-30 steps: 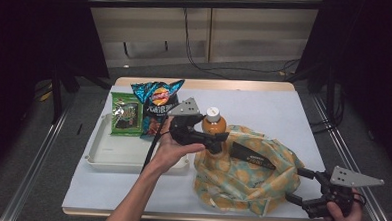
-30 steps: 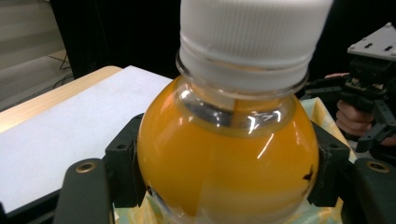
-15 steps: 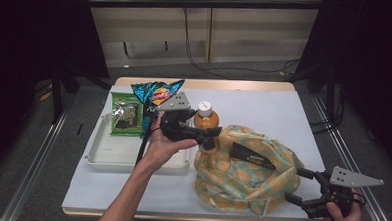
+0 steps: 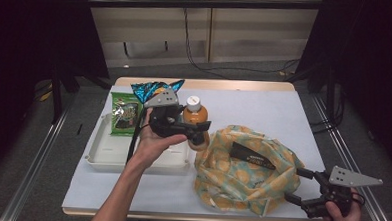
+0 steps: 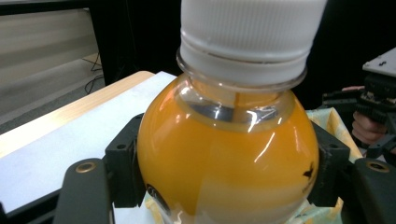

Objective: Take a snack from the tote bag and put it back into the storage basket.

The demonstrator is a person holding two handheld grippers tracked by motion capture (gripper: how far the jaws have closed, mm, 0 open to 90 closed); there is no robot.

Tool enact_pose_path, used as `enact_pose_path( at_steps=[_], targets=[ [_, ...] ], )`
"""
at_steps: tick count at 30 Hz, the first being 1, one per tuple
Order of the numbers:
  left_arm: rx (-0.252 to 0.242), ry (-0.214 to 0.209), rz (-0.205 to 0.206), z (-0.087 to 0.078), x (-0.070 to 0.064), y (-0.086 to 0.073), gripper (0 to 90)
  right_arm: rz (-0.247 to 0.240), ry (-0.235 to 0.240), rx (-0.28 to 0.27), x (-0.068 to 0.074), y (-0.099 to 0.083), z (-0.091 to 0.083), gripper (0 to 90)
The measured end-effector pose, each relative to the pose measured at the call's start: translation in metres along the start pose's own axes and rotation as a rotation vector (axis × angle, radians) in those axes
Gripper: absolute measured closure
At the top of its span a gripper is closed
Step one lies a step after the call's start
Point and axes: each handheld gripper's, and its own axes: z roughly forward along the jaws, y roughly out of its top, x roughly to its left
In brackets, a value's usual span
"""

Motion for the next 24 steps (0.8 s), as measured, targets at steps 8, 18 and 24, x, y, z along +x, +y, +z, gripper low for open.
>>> enact_pose_path(
  at_steps=[8,18,24],
  targets=[
    [0.014,0.048,-0.013,-0.007,0.012,-0.003,30.5,0.01,-0.005,0.001,0.002,0.001,0.003,4.0],
    [0.021,0.088,-0.023,-0.024,0.02,-0.015,30.5,0.005,-0.003,0.0,0.001,0.0,0.002,4.0],
    [0.043,0.114,-0.036,-0.032,0.025,-0.027,30.5,0.005,-0.004,-0.001,0.0,0.001,0.002,4.0]
  ],
)
